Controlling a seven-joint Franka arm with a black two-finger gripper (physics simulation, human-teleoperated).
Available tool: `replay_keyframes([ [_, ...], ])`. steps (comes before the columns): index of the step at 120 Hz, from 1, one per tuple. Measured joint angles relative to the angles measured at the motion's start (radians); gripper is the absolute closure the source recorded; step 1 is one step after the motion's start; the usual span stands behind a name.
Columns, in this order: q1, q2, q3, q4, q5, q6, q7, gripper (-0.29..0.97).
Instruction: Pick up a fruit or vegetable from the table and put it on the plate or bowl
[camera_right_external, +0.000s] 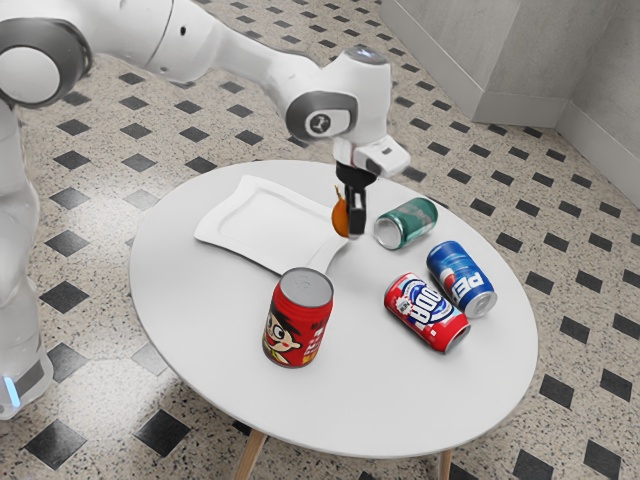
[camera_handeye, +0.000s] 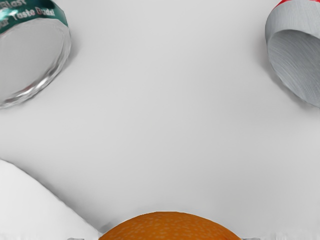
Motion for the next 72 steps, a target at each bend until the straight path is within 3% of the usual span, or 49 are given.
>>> replay_keyframes([
  [23,0.106,-0.131,0.012,-0.149,0.003,-0.001,-0.022,0.38],
  [40,0.134,-0.163,0.013,-0.175,0.005,0.0,-0.037,0.42],
  [53,0.143,-0.176,0.014,-0.175,0.0,-0.002,-0.039,0.19],
  [72,0.146,-0.191,0.012,-0.122,-0.022,0.009,-0.05,0.06],
])
